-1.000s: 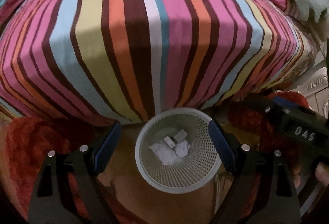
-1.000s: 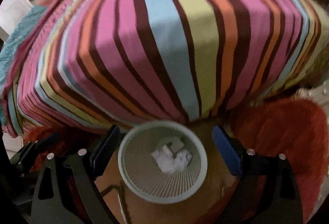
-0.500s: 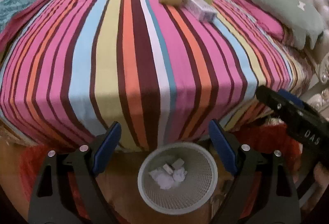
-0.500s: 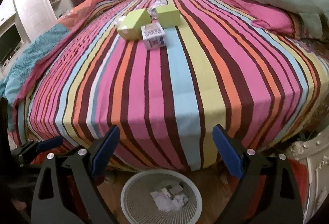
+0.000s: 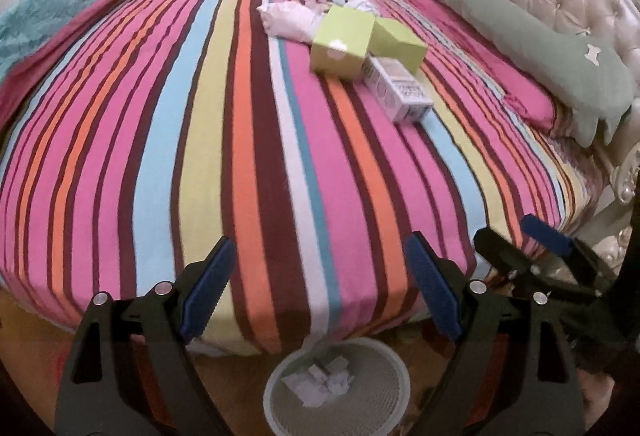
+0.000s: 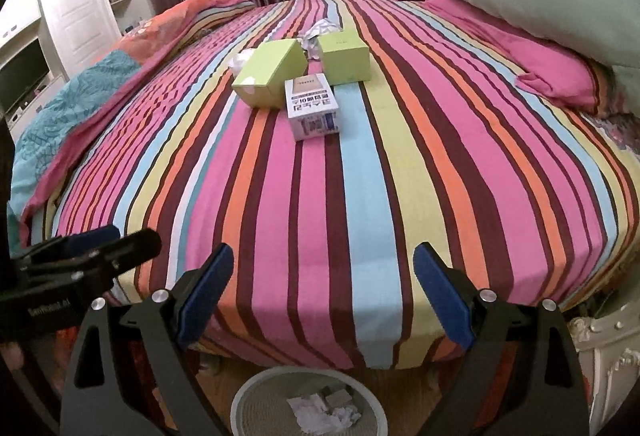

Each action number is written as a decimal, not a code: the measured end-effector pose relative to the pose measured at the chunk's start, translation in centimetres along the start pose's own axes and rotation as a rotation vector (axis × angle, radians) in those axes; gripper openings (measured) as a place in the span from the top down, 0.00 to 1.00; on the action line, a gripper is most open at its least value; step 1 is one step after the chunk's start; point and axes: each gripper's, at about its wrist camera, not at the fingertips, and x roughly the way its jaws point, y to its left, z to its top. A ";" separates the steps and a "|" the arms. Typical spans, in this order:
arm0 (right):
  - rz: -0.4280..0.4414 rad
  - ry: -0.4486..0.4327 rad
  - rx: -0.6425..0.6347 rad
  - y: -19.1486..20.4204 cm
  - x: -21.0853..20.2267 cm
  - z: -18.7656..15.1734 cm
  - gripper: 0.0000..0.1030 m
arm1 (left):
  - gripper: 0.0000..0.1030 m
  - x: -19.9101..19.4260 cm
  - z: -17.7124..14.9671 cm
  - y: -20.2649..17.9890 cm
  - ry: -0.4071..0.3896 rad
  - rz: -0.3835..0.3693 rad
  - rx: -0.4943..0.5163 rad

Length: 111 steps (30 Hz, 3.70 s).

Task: Collect trash
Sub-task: 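Grasp the green box with the left tool while the right tool grasps the white cosmetic box, then carry the green box and white cosmetic box in both tools over the wastebasket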

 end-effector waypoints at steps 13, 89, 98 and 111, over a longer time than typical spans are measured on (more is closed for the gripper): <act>-0.028 0.016 -0.059 -0.5 3.3 2.2 0.16 | 0.18 3.7 5.6 0.0 0.010 -0.012 -0.007; -0.015 0.046 0.042 -2.0 3.3 5.7 0.55 | 0.35 3.5 8.5 3.1 0.008 -0.050 -0.116; 0.010 0.052 0.066 -1.7 -0.1 2.2 0.55 | 0.35 -0.8 2.5 2.4 -0.013 -0.046 -0.067; 0.048 0.090 0.076 -0.5 -3.9 -3.6 0.55 | 0.35 -3.6 -5.2 2.1 0.029 -0.041 -0.055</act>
